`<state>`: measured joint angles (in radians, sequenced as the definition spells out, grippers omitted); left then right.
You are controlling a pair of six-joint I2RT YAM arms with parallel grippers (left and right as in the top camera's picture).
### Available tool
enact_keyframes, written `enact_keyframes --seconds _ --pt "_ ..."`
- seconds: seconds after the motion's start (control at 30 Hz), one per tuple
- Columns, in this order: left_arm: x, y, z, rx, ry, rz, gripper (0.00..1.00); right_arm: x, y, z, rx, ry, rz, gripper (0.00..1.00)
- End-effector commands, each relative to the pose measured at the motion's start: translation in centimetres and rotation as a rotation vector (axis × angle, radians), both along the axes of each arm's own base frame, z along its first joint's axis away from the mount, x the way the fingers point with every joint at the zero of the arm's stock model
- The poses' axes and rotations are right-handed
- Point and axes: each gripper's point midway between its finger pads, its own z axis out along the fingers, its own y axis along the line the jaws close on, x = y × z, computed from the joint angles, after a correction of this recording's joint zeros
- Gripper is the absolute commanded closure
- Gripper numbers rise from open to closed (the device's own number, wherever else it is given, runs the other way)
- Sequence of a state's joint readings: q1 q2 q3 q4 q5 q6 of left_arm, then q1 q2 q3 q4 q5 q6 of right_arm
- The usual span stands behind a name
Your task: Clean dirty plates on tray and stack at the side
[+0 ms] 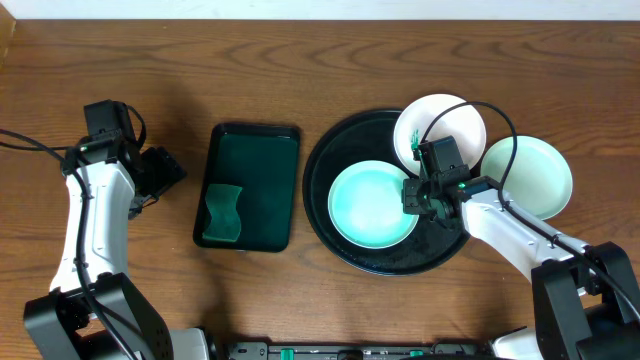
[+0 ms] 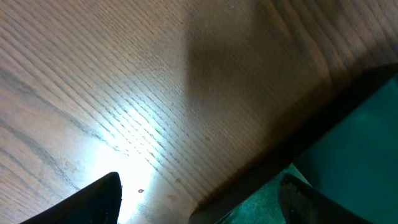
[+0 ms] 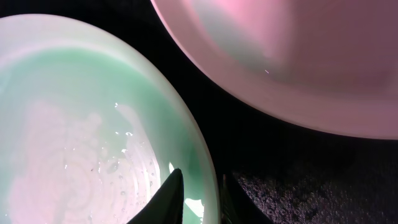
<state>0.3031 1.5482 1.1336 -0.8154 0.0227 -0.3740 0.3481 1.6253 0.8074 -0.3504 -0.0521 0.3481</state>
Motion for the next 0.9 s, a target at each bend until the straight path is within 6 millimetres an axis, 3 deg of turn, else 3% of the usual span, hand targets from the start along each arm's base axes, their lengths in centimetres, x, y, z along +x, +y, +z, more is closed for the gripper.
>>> enact_keyframes --seconds 0.0,0.87 --pt "0.25 0.34 0.86 0.011 -0.02 0.011 0.2 -0.3 0.22 0.17 0.006 -0.004 0.006 0.82" --pt "0.26 0.33 0.86 0.011 -0.02 0.011 0.2 -0.15 0.15 -0.16 0.008 -0.026 0.004 0.85"
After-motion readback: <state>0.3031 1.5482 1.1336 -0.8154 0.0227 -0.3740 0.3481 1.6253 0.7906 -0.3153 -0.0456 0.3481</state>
